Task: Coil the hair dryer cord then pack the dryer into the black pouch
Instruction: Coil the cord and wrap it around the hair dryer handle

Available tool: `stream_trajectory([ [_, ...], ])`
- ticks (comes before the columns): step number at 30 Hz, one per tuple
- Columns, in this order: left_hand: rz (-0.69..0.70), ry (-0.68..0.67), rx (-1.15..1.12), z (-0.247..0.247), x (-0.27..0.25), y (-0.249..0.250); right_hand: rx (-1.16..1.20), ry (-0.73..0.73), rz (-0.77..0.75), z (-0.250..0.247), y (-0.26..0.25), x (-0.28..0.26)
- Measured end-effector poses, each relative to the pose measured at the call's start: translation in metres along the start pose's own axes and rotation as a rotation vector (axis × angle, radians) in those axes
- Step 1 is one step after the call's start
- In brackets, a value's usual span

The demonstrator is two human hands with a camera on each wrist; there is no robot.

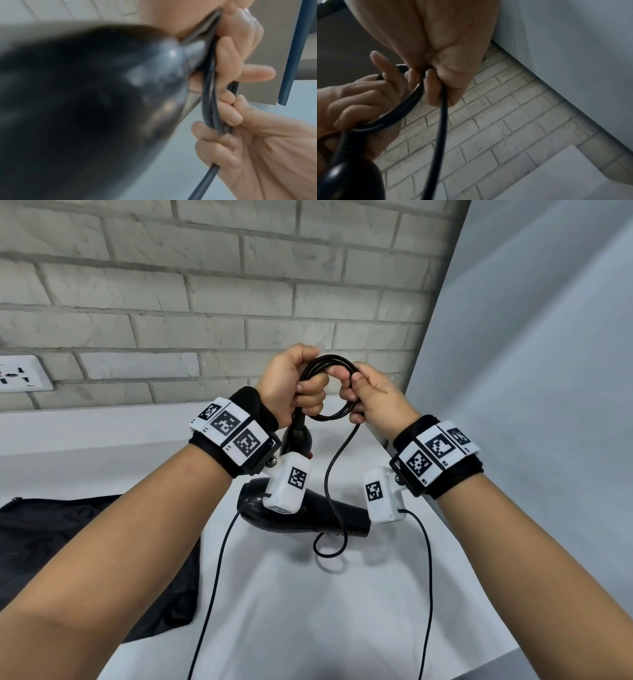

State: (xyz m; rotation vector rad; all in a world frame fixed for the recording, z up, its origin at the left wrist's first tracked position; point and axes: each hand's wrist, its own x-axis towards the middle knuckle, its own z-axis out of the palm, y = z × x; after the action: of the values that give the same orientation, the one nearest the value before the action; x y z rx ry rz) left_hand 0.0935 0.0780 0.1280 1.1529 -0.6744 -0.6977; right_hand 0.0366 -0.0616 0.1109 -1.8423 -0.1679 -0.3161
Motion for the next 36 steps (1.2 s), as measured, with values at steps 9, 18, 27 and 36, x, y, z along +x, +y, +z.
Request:
stream_trajectory([
  [9,0.054,0.020,-0.159,0.000,0.000,0.000,-0.012,0.135,-0.004,0.009,0.008,-0.007],
  [18,0.134,0.108,-0.200,0.009,0.003,0.001,-0.218,0.051,0.133,0.037,0.028,-0.018],
  [27,0.047,0.069,-0.102,0.013,-0.004,0.005,-0.251,0.321,0.146,0.017,0.029,-0.008],
  [36,0.131,0.227,-0.155,0.009,0.001,0.004,-0.347,0.243,0.060,0.040,0.033,-0.026],
])
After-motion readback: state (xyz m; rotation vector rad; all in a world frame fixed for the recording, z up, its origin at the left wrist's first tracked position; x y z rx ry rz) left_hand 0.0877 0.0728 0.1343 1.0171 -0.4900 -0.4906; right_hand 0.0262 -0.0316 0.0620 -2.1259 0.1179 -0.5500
